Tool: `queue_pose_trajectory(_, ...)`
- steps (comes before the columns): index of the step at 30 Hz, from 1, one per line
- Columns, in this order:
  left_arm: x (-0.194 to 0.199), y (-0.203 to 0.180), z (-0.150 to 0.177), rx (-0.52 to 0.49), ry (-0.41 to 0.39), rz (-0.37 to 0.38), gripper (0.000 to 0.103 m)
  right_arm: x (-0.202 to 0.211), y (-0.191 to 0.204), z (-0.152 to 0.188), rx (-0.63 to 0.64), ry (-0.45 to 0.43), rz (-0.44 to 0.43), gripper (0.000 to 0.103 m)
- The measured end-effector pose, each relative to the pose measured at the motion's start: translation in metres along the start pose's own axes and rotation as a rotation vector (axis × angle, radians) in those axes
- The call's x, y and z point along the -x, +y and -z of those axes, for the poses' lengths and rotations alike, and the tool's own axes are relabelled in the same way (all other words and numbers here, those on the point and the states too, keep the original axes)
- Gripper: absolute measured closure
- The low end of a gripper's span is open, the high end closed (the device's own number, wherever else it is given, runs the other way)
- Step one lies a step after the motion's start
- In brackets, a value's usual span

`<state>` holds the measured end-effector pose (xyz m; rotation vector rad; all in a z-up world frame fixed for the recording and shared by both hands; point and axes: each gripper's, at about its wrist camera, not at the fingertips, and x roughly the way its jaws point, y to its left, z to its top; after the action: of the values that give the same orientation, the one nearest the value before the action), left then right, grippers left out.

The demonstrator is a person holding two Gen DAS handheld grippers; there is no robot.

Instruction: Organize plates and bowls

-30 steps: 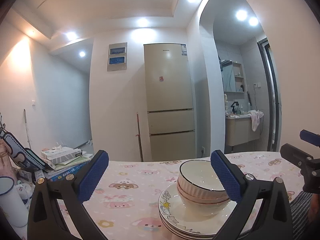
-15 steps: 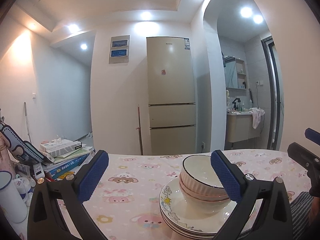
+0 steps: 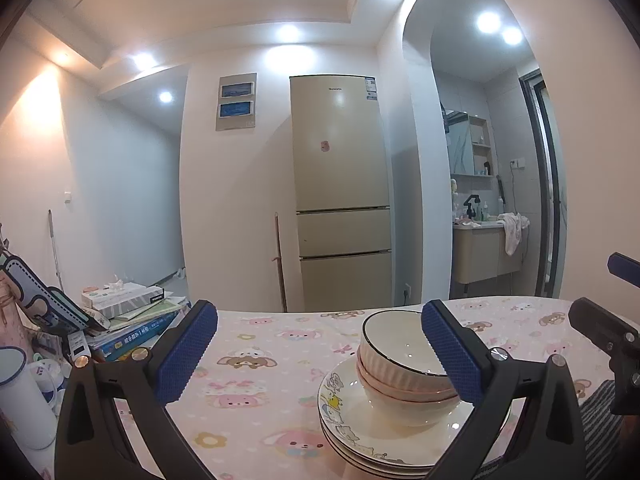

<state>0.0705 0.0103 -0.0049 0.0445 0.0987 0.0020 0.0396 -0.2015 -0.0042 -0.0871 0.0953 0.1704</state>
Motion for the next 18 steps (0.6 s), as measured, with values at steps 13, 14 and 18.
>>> queue_pose_trajectory(13, 0.0001, 0.0006, 0.0007, 0.005, 0.006, -0.006, 0.000, -0.0028, -0.0034, 0.0010, -0.011, 0.009, 0.008, 0.000)
queue_pose_trajectory(14, -0.0003, 0.0012, 0.0005, 0.008, 0.005, -0.007, 0.000, -0.0026, -0.0034, 0.0010, -0.010, 0.008, 0.009, 0.000)
queue_pose_trajectory(18, -0.0031, 0.0038, 0.0003, 0.020, 0.016, -0.008, 0.000, -0.0034, -0.0029, 0.0008, -0.001, 0.005, 0.009, 0.000)
